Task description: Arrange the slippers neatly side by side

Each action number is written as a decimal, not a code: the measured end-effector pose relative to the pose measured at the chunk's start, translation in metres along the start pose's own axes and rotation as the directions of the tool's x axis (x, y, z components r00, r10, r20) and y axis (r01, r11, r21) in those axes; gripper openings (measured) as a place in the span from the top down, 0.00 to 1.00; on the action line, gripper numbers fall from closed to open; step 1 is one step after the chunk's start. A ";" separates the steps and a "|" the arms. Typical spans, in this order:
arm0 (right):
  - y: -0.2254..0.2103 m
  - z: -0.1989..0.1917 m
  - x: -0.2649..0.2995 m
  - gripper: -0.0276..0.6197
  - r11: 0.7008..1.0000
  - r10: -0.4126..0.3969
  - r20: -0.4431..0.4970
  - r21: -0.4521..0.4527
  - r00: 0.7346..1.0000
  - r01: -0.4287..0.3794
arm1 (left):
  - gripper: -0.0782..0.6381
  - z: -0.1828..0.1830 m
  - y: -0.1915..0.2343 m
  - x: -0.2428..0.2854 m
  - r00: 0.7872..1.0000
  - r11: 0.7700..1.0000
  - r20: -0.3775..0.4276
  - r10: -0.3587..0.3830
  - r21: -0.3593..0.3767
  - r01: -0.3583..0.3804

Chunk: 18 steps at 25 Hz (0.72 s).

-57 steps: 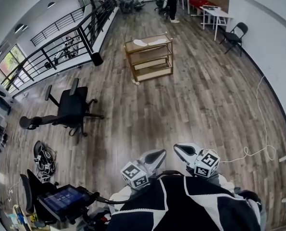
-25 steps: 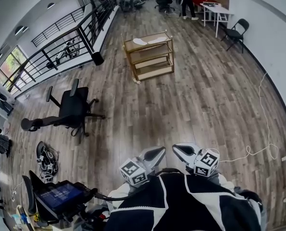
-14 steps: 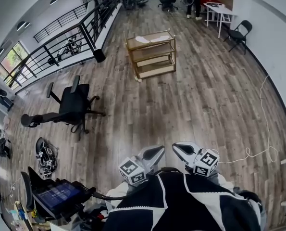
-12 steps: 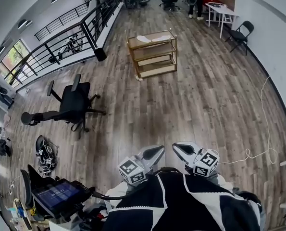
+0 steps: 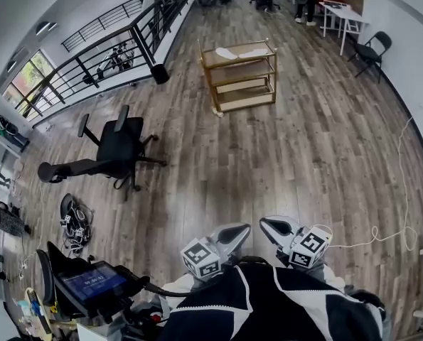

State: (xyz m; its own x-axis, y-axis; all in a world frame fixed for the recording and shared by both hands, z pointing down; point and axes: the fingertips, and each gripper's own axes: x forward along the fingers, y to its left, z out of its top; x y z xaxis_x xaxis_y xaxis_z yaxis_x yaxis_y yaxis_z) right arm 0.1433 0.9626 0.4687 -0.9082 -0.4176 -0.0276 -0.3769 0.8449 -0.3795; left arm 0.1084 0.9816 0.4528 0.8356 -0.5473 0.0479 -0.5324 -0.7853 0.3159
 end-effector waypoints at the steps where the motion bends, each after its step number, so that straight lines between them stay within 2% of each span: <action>1: -0.008 0.001 0.005 0.95 1.000 -0.005 0.004 0.011 1.000 0.005 | 0.87 0.000 0.008 0.001 1.000 1.000 -0.003 0.002 -0.007 -0.002; 7: -0.057 0.020 0.050 0.95 0.998 -0.058 0.013 0.027 0.998 0.057 | 0.87 0.014 0.074 0.014 1.000 0.999 0.007 -0.027 -0.039 0.027; 12: -0.095 0.048 0.100 0.95 0.993 -0.117 0.021 -0.006 0.993 0.117 | 0.87 0.049 0.135 0.028 0.995 0.994 0.005 -0.103 -0.024 0.104; 18: -0.138 0.069 0.155 0.95 0.979 -0.203 0.077 -0.014 0.976 0.205 | 0.87 0.072 0.207 0.040 0.980 0.980 0.003 -0.198 -0.023 0.198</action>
State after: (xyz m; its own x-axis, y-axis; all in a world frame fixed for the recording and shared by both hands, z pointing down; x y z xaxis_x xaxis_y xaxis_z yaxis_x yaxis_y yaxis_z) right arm 0.0669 0.7585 0.4529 -0.7959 -0.6051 -0.0215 -0.5575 0.7461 -0.3640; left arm 0.0222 0.7763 0.4519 0.9239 -0.3822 -0.0187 -0.3535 -0.8712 0.3405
